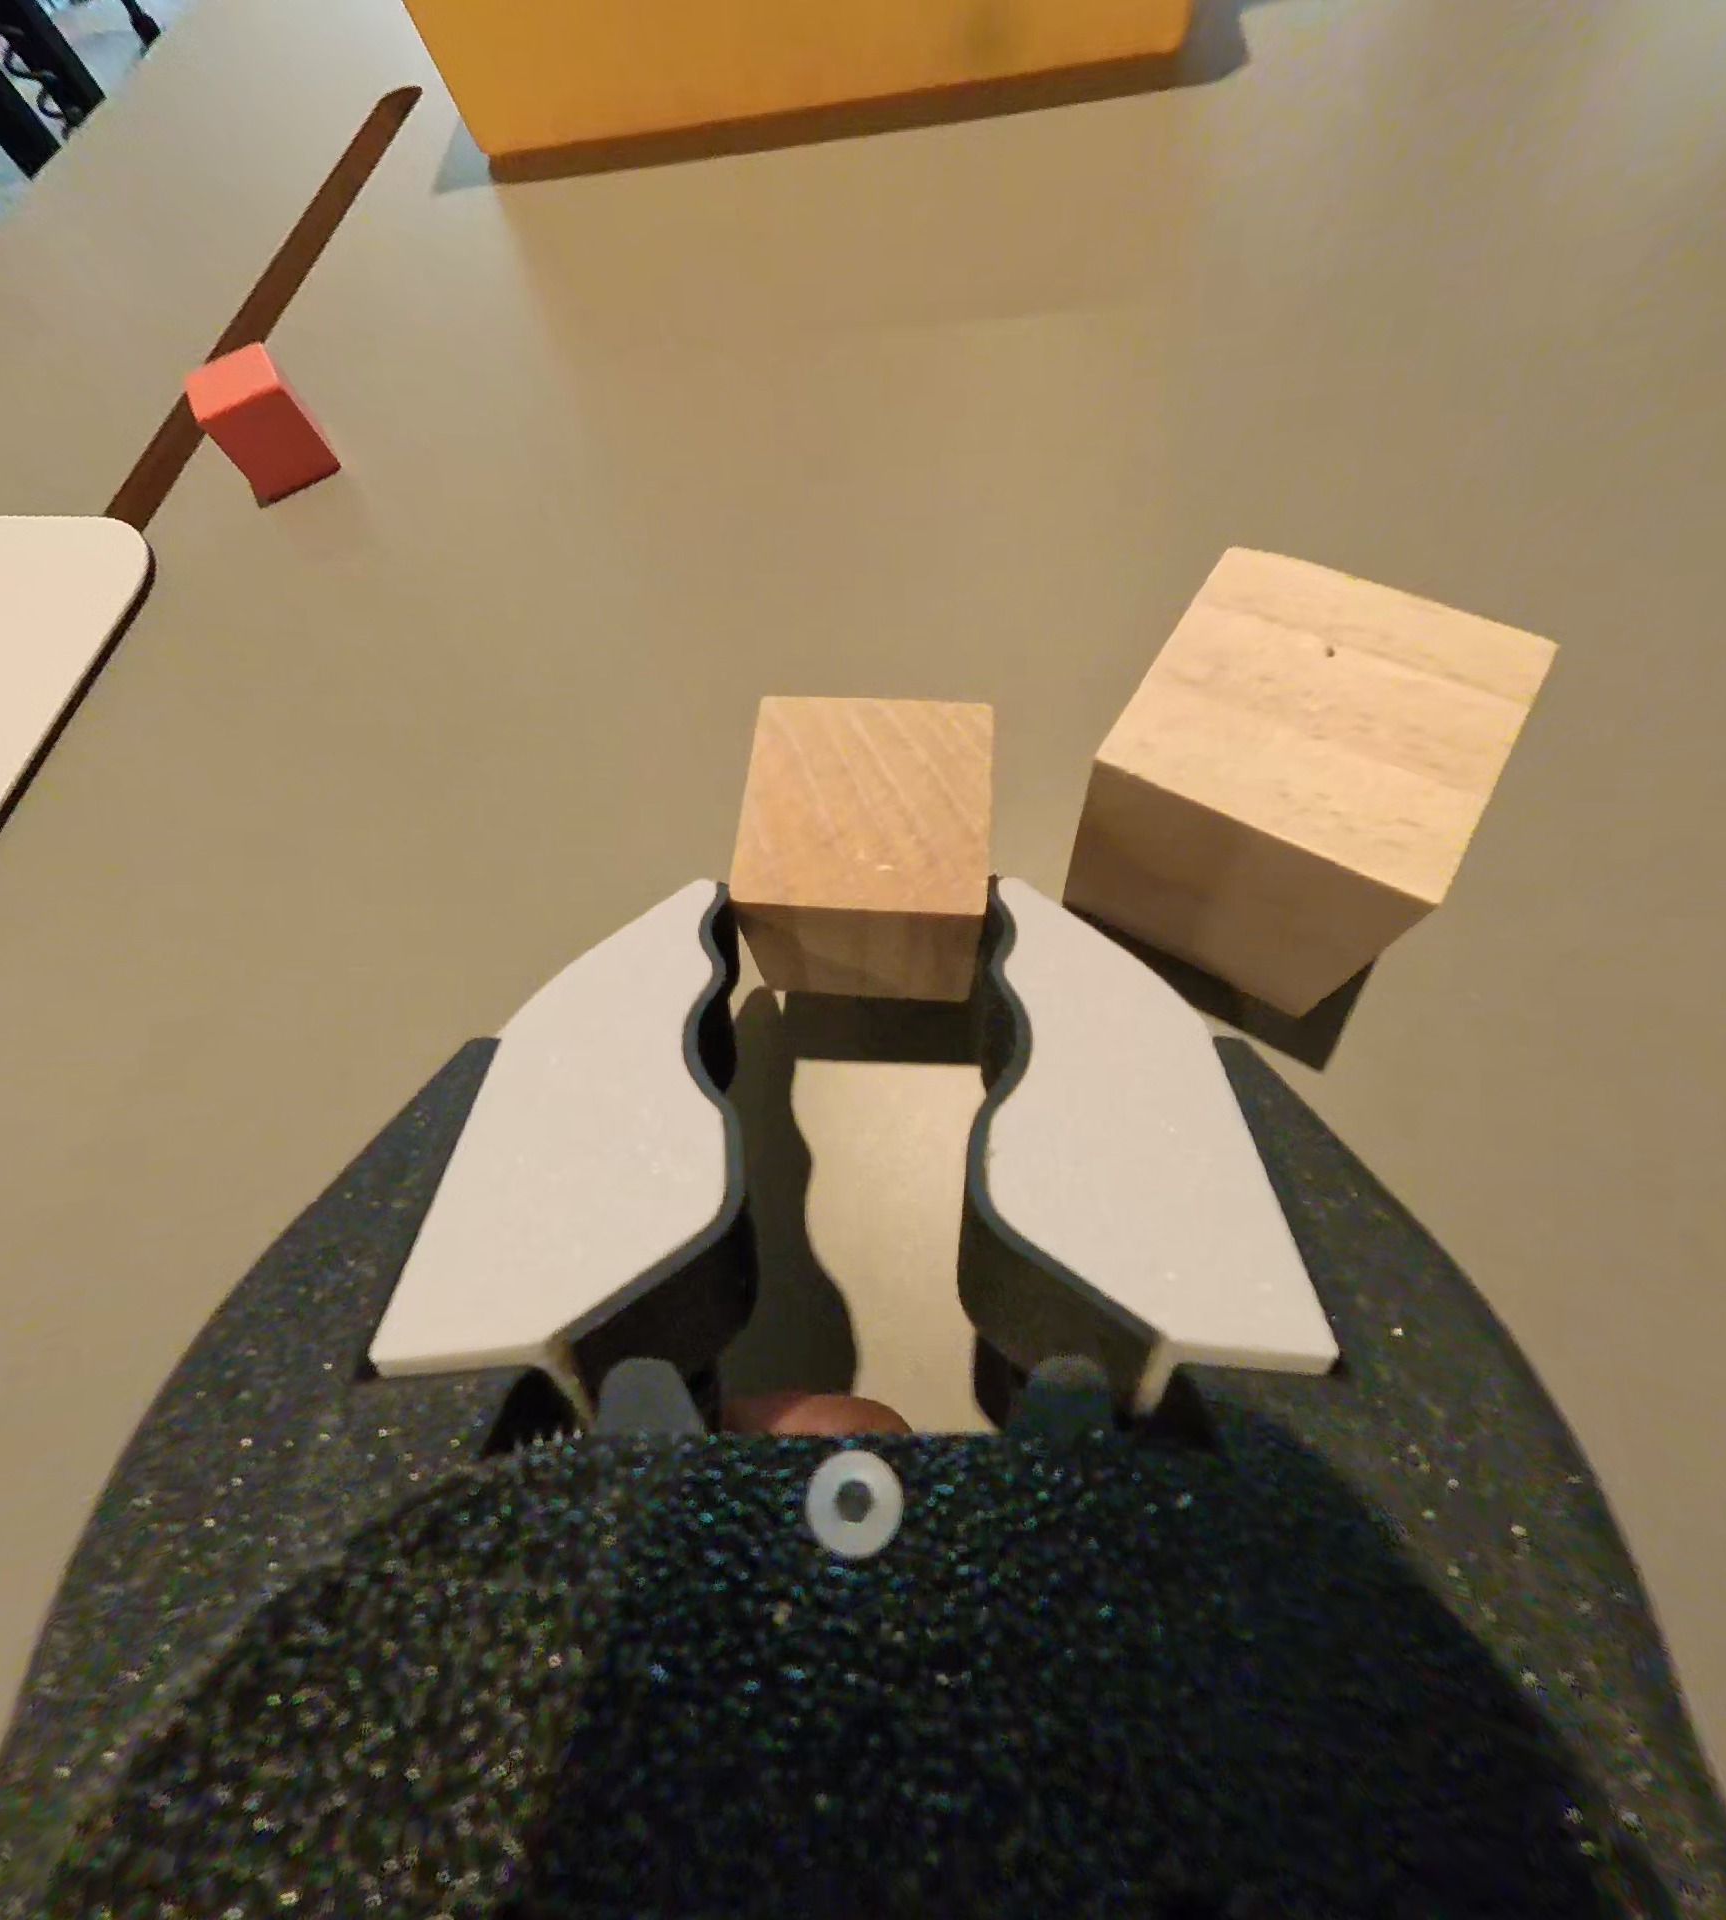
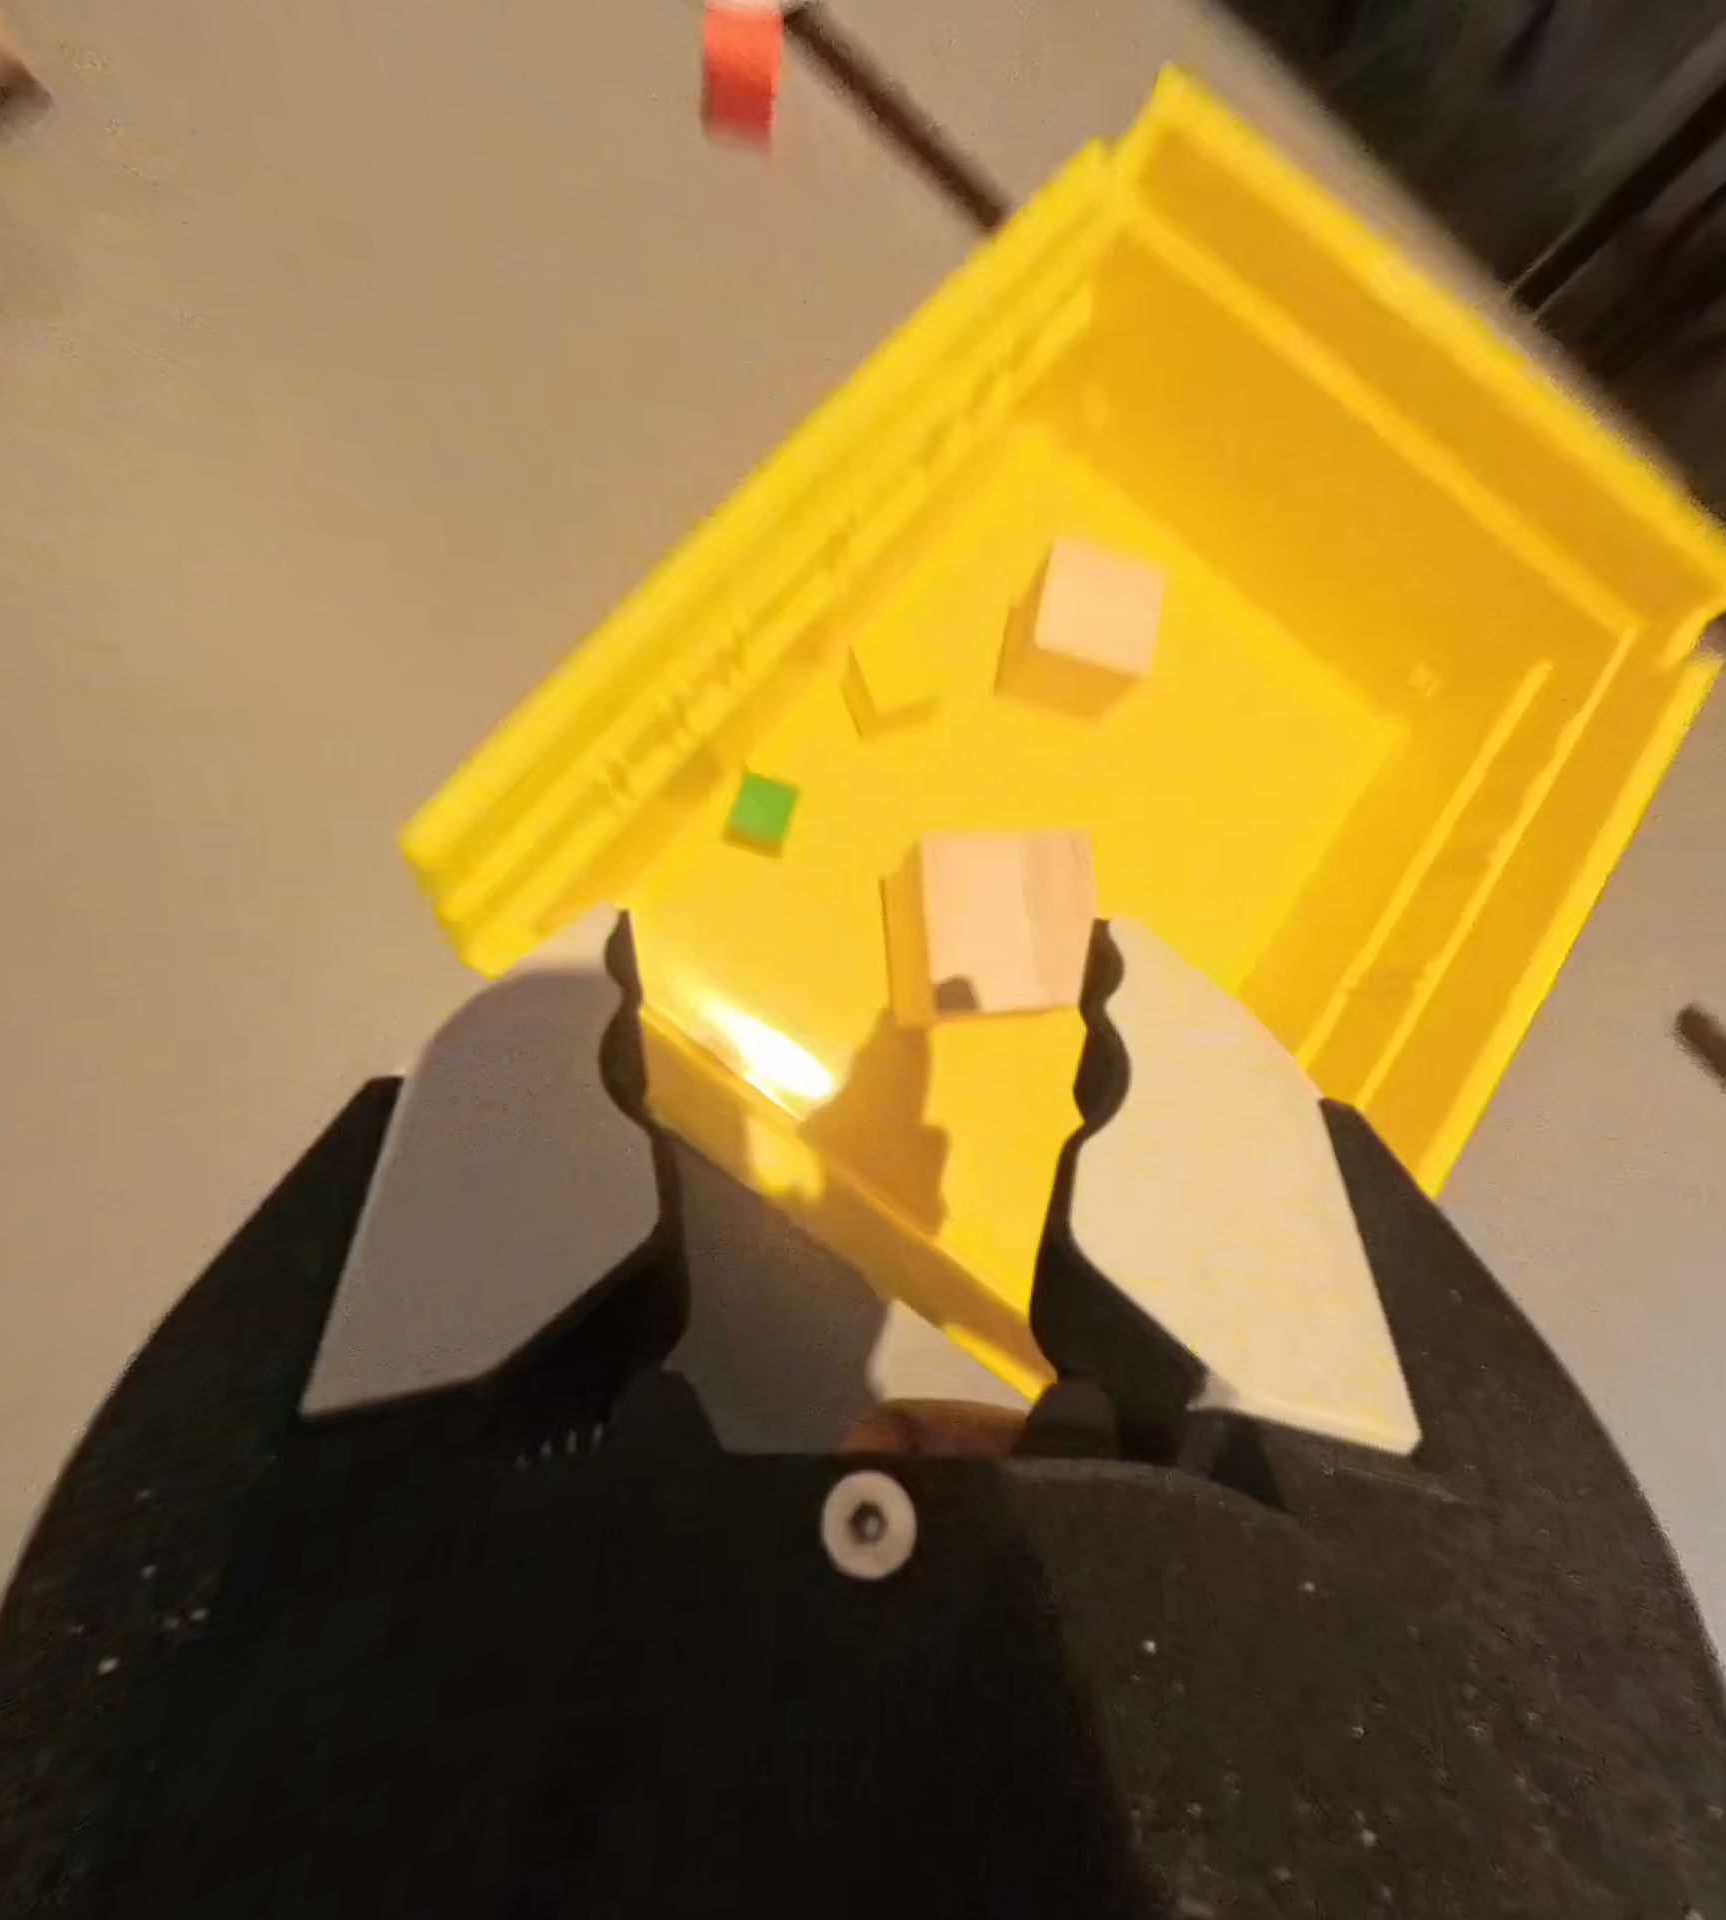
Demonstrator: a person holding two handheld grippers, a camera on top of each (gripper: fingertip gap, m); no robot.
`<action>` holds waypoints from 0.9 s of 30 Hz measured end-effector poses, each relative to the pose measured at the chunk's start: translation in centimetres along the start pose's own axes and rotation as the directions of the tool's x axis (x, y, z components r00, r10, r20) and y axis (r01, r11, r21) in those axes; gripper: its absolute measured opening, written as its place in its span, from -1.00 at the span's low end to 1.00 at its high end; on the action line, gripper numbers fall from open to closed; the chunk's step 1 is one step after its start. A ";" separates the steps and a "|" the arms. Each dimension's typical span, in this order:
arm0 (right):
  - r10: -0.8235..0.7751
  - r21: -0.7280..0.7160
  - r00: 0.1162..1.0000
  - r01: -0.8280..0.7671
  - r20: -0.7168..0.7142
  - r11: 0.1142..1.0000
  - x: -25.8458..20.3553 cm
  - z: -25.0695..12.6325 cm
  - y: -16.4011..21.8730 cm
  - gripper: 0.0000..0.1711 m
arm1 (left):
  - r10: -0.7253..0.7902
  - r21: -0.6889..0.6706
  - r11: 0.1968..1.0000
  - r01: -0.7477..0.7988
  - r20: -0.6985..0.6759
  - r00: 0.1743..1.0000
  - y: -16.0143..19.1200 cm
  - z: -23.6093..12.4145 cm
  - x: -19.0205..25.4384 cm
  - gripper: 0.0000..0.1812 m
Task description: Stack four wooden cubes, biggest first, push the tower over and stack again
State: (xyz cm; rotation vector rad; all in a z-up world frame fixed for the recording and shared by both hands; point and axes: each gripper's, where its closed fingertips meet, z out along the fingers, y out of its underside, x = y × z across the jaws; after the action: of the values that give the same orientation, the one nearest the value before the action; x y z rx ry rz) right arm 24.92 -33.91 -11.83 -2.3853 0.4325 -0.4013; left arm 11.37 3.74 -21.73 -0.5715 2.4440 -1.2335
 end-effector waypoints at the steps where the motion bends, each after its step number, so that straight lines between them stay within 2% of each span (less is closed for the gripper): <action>1: 0.010 -0.071 1.000 -0.008 0.028 0.997 1.0 1.1 1.2 0.01 | -0.001 -0.012 1.000 0.001 0.001 1.000 0.1 0.1 0.0 -0.51; 4: 0.013 -0.252 0.997 0.007 0.078 0.968 2.4 4.2 4.1 0.07 | 0.004 -0.026 1.000 -0.003 0.027 1.000 0.3 0.3 -0.3 -0.51; 7: 0.027 -0.342 0.997 0.002 0.079 0.940 3.1 6.9 5.8 0.06 | 0.013 -0.018 1.000 -0.012 0.055 0.998 0.2 0.1 -0.5 -0.51; 9: 0.037 -0.388 0.999 -0.023 0.029 0.922 4.0 8.3 6.7 -0.03 | 0.005 -0.019 1.000 -0.004 0.061 0.998 0.2 0.1 -0.6 -0.51; 10: 0.046 -0.401 0.999 -0.039 0.007 0.915 4.3 8.8 7.0 -0.23 | -0.002 -0.022 1.000 0.003 0.061 0.998 0.2 0.2 -0.7 -0.51; 14: 0.100 -0.322 0.995 -0.089 0.017 0.942 4.2 8.5 5.6 -0.28 | -0.016 -0.025 1.000 0.018 0.062 0.998 0.3 0.2 -0.9 -0.51; 16: 0.111 -0.160 0.993 -0.105 0.033 0.982 3.5 5.8 2.4 -0.28 | -0.011 -0.017 1.000 0.013 0.066 0.998 0.2 0.1 -0.8 -0.52; 19: 0.041 0.112 0.992 -0.055 0.118 0.992 -1.3 -0.4 -4.1 -0.28 | -0.010 -0.022 1.000 0.012 0.059 0.998 0.2 0.2 -0.8 -0.51; 21: -0.065 0.166 0.983 0.037 0.169 0.985 -6.6 -2.3 -6.4 -0.28 | -0.013 -0.044 0.999 0.016 0.051 0.999 0.5 0.4 -0.7 -0.51; 24: -0.218 0.093 0.941 0.200 0.257 0.975 -15.4 0.1 -6.0 -0.28 | -0.011 -0.067 0.998 0.014 0.046 0.999 0.8 0.7 -0.7 -0.51; 27: -0.282 -0.011 0.903 0.302 0.323 0.953 -21.1 4.5 -3.6 -0.28 | -0.003 -0.055 0.998 0.006 0.052 0.999 0.6 0.5 -0.7 -0.52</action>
State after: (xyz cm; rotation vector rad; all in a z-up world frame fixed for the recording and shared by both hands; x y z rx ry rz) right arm 8.46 -20.21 -16.35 -2.5215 -0.0652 -0.1277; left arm 12.08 4.05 -22.46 -0.6164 2.4411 -1.1412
